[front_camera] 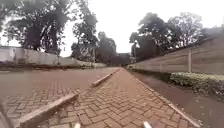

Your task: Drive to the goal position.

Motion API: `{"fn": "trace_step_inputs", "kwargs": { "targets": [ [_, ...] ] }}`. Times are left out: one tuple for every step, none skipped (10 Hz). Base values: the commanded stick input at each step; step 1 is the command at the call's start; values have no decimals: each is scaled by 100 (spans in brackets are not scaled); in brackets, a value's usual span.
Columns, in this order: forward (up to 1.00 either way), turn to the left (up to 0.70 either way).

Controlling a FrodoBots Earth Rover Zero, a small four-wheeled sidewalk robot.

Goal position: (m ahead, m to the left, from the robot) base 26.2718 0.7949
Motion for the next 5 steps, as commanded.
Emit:
{"fn": "trace_step_inputs", "kwargs": {
  "targets": [
    [70, -2],
    [70, 0],
    [70, 0],
    [70, 0],
    [70, 0]
  ]
}}
